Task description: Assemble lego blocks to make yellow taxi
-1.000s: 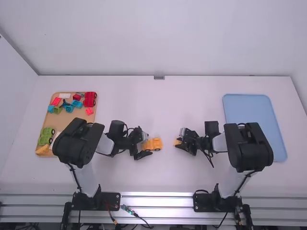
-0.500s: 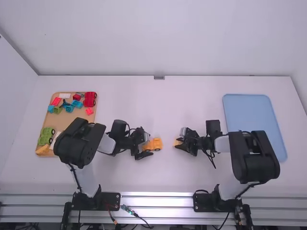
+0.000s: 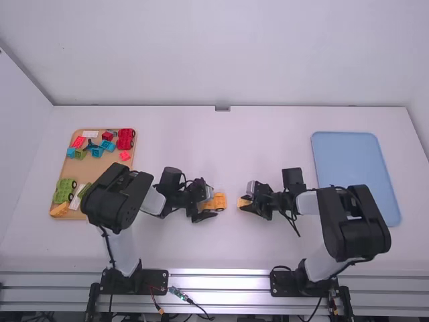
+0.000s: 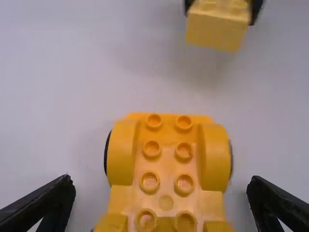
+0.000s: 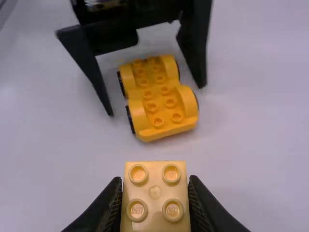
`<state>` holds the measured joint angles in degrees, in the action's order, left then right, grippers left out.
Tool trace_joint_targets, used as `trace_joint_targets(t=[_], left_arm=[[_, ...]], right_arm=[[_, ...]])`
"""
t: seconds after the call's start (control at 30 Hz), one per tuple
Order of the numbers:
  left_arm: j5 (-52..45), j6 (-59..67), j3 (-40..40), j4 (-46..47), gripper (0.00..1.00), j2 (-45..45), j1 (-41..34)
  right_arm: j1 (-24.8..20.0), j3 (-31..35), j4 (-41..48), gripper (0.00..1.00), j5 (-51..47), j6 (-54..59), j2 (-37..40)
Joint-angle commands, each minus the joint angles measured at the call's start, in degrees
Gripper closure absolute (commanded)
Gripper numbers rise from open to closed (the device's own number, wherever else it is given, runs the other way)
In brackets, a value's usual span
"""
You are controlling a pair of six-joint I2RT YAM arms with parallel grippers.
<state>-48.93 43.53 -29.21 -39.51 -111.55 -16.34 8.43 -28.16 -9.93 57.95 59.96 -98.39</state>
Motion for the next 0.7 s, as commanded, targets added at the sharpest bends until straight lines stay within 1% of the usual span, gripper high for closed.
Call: trace_joint_targets(t=[0.0,0.03,0.13,0.2,0.23,0.27,0.37,0.43,0.47,0.57,0.6,0.67], left_arm=[[-2.89,0.99,-1.38,0.37,0.06,-2.85,0.15],[-4.70,2.00,-1.95,0.70,0.08,-3.77,0.26],[-4.70,2.46,-2.47,0.24,0.16,-4.66,0.35],[-4.42,2.43,-2.14,-0.81,0.17,-4.64,0.33],[-4.07,2.46,-1.64,-1.71,0.25,-4.64,0.02],[-3.98,2.48,-0.98,-2.80,0.30,-4.64,0.02],[-4.11,2.48,0.48,-5.01,0.35,-4.64,0.37],[-3.39,2.48,1.40,-6.39,0.35,-4.64,0.20],[-2.58,2.46,2.08,-7.37,0.39,-4.64,0.09],[-2.56,2.52,3.58,-9.69,0.45,-4.64,0.09],[-2.56,2.50,4.11,-10.80,0.49,-4.64,0.13],[-2.62,2.50,4.81,-12.27,0.51,-4.64,0.37]], right_arm=[[1.16,-1.29,0.35,0.91,1.18,0.26,1.09],[1.68,-1.64,0.31,0.91,1.14,-0.66,1.09],[2.89,-2.54,0.35,0.91,0.61,-2.14,1.09],[3.48,-2.91,0.35,0.91,0.57,-3.13,1.09],[4.07,-3.26,0.35,0.92,0.61,-3.15,1.09],[4.61,-3.54,0.35,0.91,0.61,-3.13,1.09],[5.55,-4.17,0.37,0.91,0.76,-3.19,1.09],[6.34,-4.63,0.35,0.91,0.66,-3.78,1.09],[6.91,-5.03,0.04,0.92,0.26,-5.16,1.09],[8.39,-5.99,0.20,0.92,-1.11,-6.16,1.09],[9.01,-6.29,0.50,0.92,-1.66,-6.19,1.07],[10.08,-6.88,1.57,0.93,-2.78,-6.23,1.07]])
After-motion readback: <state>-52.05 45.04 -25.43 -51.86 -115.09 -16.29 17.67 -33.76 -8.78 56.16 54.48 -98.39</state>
